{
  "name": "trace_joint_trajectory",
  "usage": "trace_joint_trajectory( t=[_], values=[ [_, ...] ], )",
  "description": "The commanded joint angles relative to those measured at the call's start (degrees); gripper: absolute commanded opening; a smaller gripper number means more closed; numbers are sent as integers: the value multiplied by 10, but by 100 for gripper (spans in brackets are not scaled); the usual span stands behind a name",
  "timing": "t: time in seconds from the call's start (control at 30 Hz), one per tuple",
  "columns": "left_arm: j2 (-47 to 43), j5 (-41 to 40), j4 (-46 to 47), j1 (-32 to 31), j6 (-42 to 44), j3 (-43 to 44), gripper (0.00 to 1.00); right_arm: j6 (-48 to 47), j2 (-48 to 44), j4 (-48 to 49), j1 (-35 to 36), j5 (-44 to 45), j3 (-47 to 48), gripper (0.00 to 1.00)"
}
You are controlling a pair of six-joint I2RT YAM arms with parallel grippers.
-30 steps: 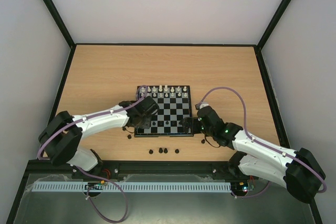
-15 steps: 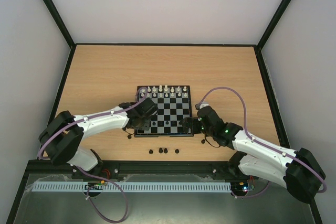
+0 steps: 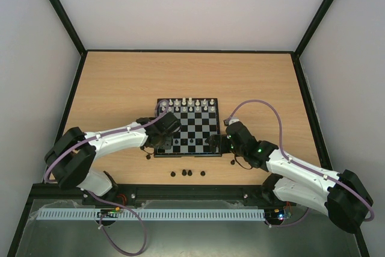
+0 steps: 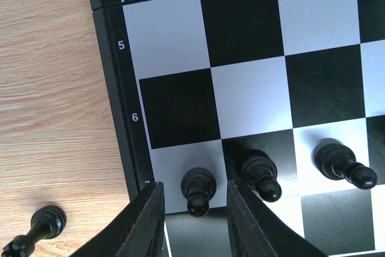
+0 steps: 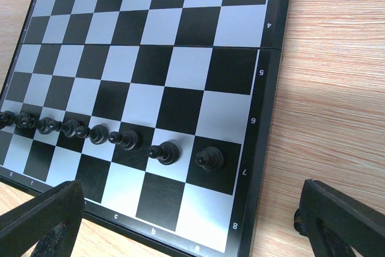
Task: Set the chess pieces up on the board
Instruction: Place the chess piece on the chessboard.
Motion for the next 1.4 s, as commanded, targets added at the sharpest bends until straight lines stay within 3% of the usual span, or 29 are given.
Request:
trace_joint_trajectory(
  t=[0.0,1.37],
  values=[
    [-3,-8,-13,4,-1,-3,33,-5,2,1,-1,2,-6,99],
    [-20,-20,-16,23,4,-4,33,-5,6,2,-1,2,-6,99]
  ],
)
